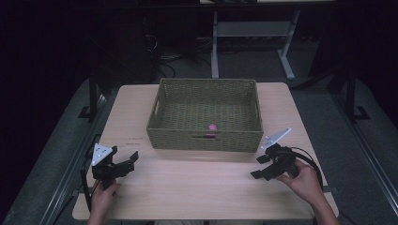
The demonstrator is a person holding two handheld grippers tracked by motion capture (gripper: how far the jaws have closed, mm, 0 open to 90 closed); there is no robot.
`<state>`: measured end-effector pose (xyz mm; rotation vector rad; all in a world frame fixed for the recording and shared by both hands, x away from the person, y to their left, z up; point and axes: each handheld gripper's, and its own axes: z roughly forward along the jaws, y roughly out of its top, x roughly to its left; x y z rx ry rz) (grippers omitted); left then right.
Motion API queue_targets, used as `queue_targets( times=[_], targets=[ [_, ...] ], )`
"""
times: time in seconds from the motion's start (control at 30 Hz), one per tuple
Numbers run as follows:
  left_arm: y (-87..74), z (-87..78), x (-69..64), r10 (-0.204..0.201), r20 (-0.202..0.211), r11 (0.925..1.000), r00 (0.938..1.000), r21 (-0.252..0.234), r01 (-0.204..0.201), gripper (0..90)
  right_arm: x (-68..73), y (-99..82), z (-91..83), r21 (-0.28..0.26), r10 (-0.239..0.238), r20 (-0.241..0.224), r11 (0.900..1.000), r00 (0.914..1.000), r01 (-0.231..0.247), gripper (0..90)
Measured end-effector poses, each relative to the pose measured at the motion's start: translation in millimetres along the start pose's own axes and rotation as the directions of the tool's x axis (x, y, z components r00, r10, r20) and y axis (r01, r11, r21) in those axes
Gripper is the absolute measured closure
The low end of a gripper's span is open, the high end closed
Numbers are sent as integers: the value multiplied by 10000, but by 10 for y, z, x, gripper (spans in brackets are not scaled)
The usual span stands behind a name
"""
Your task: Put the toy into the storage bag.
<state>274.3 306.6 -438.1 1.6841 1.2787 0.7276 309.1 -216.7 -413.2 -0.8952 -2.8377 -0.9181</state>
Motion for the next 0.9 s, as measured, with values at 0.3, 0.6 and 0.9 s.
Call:
queue_targets(
  times=[0.3, 0.6, 0.9],
  targets=[
    [-2, 7, -24, 21, 55, 10000, 10000, 2, -21, 129, 40, -235, -31, -354, 332, -9, 9988, 9994, -332, 314],
    [-2, 9, -31, 26, 111, 10000, 9999, 22, -26, 130, 99, -369, -33, -601, 468, 116, 9971, 9988, -461, 313],
    [0, 11, -31, 19, 147, 10000, 9999, 26, -19, 129, 214, -506, -61, -1116, 591, 343, 9922, 9977, -550, 300]
  ],
)
